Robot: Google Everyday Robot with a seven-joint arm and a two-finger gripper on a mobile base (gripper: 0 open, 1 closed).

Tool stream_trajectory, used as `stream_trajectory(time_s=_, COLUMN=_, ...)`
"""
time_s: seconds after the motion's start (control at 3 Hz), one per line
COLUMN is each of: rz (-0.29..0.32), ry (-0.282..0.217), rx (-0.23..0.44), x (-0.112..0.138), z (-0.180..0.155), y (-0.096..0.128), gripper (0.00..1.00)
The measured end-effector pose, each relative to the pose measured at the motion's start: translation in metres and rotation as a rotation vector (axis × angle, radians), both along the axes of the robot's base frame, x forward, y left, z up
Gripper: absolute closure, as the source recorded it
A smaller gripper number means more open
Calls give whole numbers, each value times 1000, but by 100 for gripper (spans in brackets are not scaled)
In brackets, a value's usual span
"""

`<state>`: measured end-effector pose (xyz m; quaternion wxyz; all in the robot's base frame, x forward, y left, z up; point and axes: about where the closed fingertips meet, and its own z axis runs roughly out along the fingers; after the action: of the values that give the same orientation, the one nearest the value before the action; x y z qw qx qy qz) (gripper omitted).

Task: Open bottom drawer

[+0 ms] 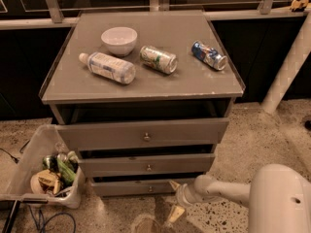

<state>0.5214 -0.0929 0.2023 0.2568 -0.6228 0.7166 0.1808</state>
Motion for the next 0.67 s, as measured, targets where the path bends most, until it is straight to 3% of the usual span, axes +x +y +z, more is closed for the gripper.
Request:
stream_trajectory(time_s=0.33, rz=-14, ry=-19, rx=-8, x=12, z=-13, y=5, gripper=0)
stream_trajectory(time_s=0.67, rz=-54, ry=-43, rx=-16, x=26, z=-21, y=-3, gripper=0)
